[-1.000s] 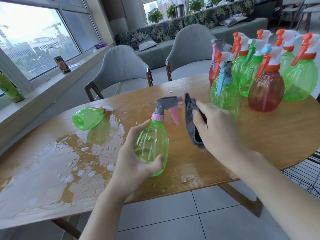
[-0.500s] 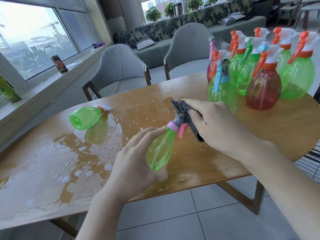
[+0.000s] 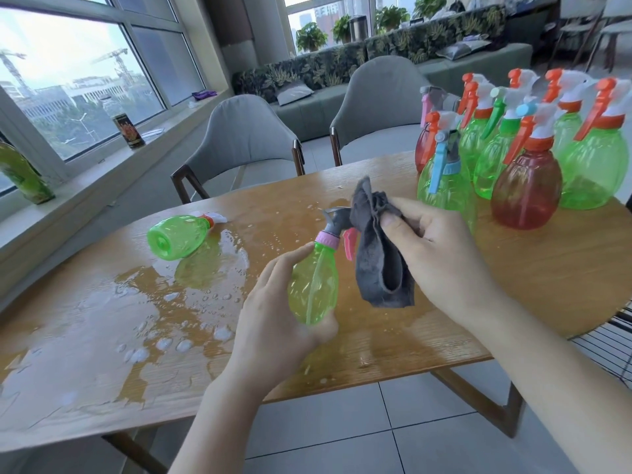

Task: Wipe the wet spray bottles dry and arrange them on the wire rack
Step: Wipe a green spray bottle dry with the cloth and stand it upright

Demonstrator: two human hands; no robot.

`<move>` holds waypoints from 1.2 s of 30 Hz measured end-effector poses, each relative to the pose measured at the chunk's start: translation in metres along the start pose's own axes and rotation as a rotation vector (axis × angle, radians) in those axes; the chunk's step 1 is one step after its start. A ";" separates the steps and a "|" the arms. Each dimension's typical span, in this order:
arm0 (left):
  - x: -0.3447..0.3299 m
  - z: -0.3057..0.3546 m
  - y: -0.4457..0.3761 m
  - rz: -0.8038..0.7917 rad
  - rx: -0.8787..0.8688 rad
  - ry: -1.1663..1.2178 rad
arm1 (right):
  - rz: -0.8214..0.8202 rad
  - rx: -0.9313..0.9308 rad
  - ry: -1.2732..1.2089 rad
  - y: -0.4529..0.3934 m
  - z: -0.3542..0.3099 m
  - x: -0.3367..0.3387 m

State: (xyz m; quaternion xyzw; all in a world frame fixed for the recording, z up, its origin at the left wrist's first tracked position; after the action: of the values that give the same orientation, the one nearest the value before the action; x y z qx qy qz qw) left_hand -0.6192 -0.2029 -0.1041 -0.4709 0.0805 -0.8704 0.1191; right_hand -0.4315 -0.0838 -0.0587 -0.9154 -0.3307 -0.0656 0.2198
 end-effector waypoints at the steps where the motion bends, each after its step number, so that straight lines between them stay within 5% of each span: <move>1: 0.000 -0.002 -0.001 0.024 0.014 0.033 | -0.020 -0.062 -0.064 -0.001 0.006 -0.003; 7: -0.003 -0.001 -0.001 0.069 0.037 0.085 | -0.186 -0.340 -0.285 -0.001 0.024 -0.021; 14: -0.006 0.005 0.001 -0.020 -0.002 0.023 | 0.047 -0.338 -0.521 -0.010 0.030 -0.025; 19: -0.002 0.007 -0.001 -0.082 -0.030 -0.014 | 0.055 -0.337 -0.651 -0.002 0.029 -0.035; 27: 0.007 0.023 0.008 -0.311 -0.080 0.470 | 0.023 -0.327 -0.591 -0.002 0.025 -0.037; 36: -0.031 0.034 0.015 0.060 -0.066 -0.160 | 0.112 -0.200 -0.490 -0.004 0.032 -0.038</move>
State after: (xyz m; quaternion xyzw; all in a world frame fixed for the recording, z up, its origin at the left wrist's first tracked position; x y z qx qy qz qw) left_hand -0.5720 -0.2098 -0.1139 -0.5399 0.1133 -0.8229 0.1358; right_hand -0.4645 -0.0890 -0.0958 -0.9380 -0.3149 0.1378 0.0450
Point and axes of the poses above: each hand's wrist, its own y-axis away from the middle knuckle, its own x-axis out of the back of the hand, z = x × y, the point moved 3 cm from there along -y, towards the middle knuckle, and after that the axes turned 15 degrees about -z, right-handed, at the moved point
